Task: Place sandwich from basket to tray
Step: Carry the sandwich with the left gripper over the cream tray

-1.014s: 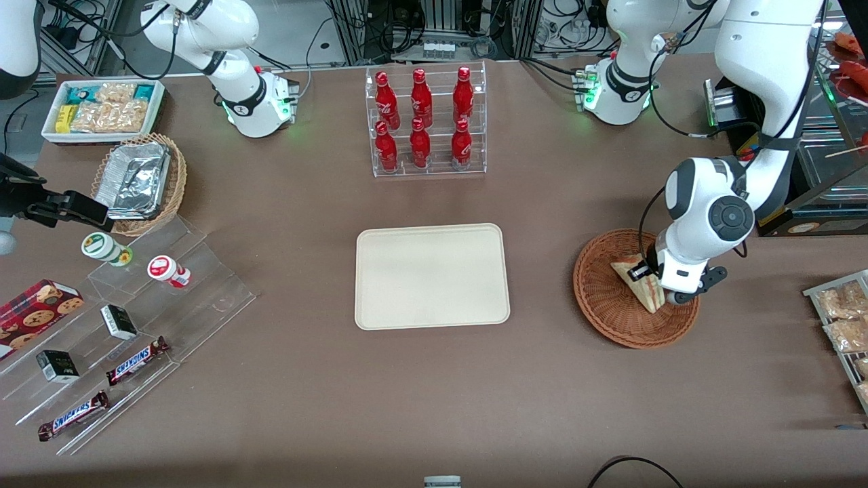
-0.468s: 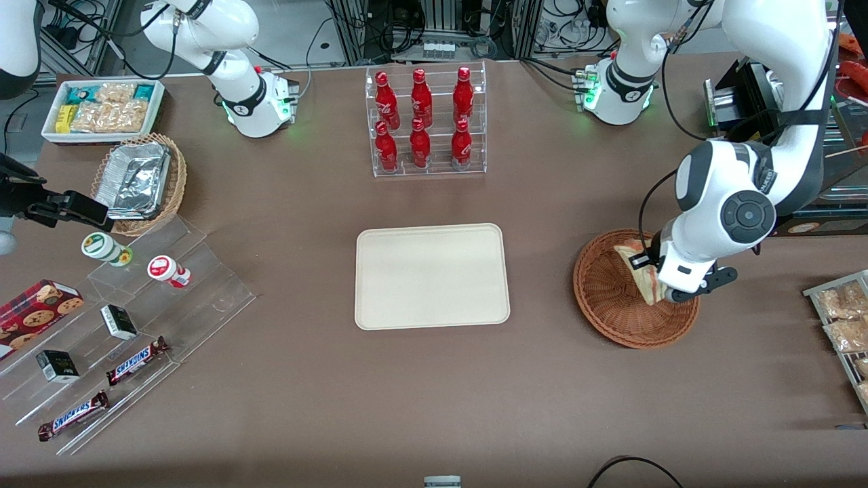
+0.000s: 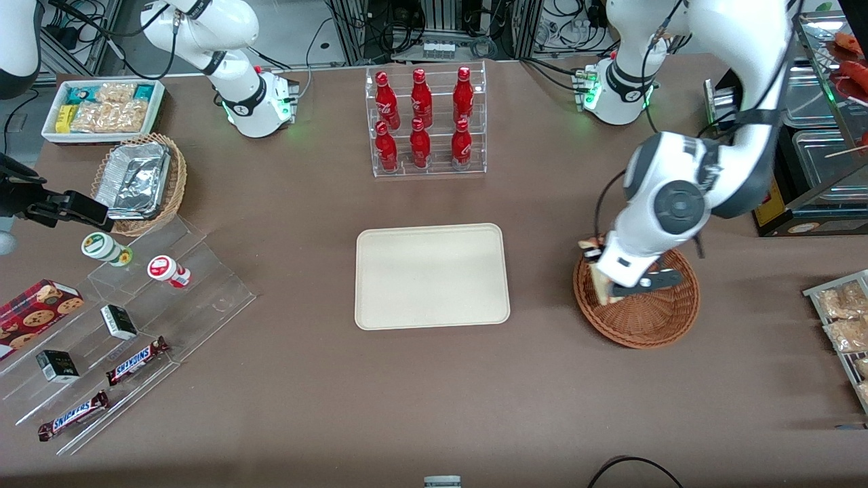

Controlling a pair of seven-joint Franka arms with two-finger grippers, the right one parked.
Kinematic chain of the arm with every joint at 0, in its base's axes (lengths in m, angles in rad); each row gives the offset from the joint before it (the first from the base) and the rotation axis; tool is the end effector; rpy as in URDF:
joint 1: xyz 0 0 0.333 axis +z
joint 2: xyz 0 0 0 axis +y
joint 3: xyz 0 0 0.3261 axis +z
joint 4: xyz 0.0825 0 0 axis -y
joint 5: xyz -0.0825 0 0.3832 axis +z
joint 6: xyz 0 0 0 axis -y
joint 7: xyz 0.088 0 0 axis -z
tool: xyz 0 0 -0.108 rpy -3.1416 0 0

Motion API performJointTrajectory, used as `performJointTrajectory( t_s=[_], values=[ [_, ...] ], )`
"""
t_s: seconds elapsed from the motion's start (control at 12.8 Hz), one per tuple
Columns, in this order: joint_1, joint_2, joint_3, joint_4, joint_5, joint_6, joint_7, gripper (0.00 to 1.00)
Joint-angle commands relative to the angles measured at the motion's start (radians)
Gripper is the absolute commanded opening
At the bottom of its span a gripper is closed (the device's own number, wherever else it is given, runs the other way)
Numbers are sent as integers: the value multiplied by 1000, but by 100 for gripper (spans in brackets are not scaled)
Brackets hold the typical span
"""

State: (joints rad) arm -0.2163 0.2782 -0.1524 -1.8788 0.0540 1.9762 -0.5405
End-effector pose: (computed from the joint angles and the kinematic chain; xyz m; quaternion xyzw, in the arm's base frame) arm 0.5634 -0.2090 0.3603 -0.9933 -0.0737 0.0783 0.0413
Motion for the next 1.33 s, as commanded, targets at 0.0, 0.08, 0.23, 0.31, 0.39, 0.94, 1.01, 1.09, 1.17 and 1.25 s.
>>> performJointTrajectory(
  t_s=[0.0,0.08,0.23,0.31,0.39,0.94,1.01,1.09,1.17,1.25],
  values=[
    [-75,79,10,96,-3,-20,5,0],
    [-109,104,10,124,-5,-20,1,0],
    [-178,168,10,188,-32,-11,-42,0],
    [-211,209,10,229,-42,-8,-74,0],
    [-247,252,10,274,-42,-5,-108,0],
    [-426,492,10,530,-43,21,-303,0],
    [-443,513,8,561,-43,21,-321,0],
    [-460,533,10,585,-42,24,-346,0],
    [-472,558,10,615,-43,42,-363,0],
    [-485,576,10,624,-42,59,-380,0]
  ],
)
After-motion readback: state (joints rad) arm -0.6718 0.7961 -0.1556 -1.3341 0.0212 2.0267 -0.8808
